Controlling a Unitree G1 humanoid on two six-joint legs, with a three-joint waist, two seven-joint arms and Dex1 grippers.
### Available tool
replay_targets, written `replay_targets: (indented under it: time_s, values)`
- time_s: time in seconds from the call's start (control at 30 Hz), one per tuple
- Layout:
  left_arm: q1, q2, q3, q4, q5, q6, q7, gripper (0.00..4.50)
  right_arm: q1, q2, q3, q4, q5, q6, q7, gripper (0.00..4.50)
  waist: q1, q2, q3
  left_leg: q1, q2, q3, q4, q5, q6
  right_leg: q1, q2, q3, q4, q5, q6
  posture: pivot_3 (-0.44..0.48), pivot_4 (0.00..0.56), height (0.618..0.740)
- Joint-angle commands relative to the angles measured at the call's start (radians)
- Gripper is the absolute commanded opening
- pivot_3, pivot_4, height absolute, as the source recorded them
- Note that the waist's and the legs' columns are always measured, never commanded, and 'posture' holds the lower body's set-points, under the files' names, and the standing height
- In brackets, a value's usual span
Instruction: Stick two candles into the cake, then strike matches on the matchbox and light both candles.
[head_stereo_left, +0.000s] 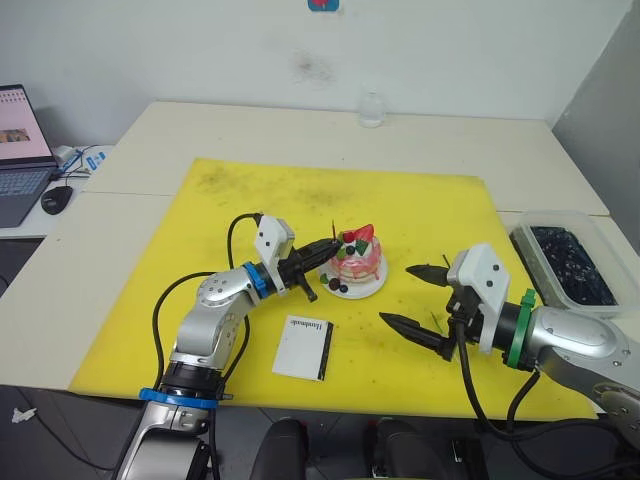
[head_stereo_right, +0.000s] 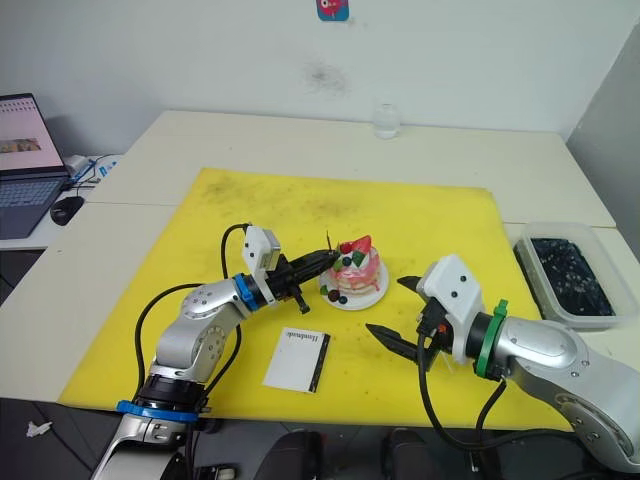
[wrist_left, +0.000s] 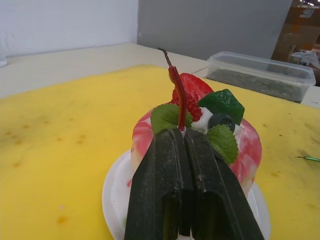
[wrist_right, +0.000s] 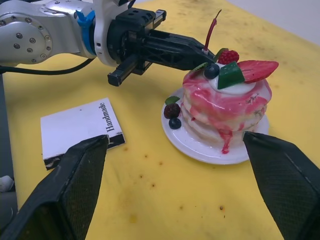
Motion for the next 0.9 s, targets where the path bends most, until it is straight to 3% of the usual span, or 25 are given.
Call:
replay_targets:
  time_s: [0.03,0.43,0.6,0.77,0.9]
  values:
    - [-0.010,0.019,0.010,-0.036,-0.001,0.015,-0.008,0.59,0.003,0.007,-0.036,-0.033,-0.005,-0.016,-0.006,4.50,0.000,0.000,0.000,0.000,0.000,0.000,0.000,0.000,0.000,0.000,0.000,0.000,0.000,0.000,0.000,0.000,0.150,0.740]
    - [0.009,0.141,0.099,-0.141,-0.034,0.071,-0.029,4.34,0.007,0.033,-0.073,-0.025,-0.011,-0.036,-0.015,4.50,-0.001,0.000,0.000,0.000,0.000,0.000,0.000,0.000,0.000,0.000,0.000,0.000,0.000,0.000,0.000,0.000,0.150,0.740]
    - [0.052,0.251,0.108,-0.243,-0.073,0.135,-0.110,4.47,0.065,0.027,-0.155,-0.052,-0.001,-0.041,-0.018,4.50,-0.001,0.000,0.000,0.000,0.001,0.000,0.000,0.000,0.000,0.000,0.000,0.000,0.000,0.000,0.000,0.000,0.150,0.740]
    - [0.141,0.399,0.056,-0.409,-0.169,0.282,-0.257,4.47,0.296,0.027,-0.207,-0.080,-0.140,-0.121,-0.008,4.50,-0.001,0.000,0.000,0.000,0.001,0.000,-0.001,0.000,0.000,-0.001,-0.003,0.000,-0.001,-0.001,0.000,0.000,0.150,0.740]
    - [0.153,0.401,-0.002,-0.511,-0.196,0.325,-0.265,4.47,0.467,0.076,-0.175,-0.065,-0.272,-0.230,-0.005,4.50,0.001,0.000,0.000,0.000,0.001,0.000,-0.001,0.000,0.000,0.000,-0.005,0.000,0.000,-0.002,0.000,0.000,0.150,0.740]
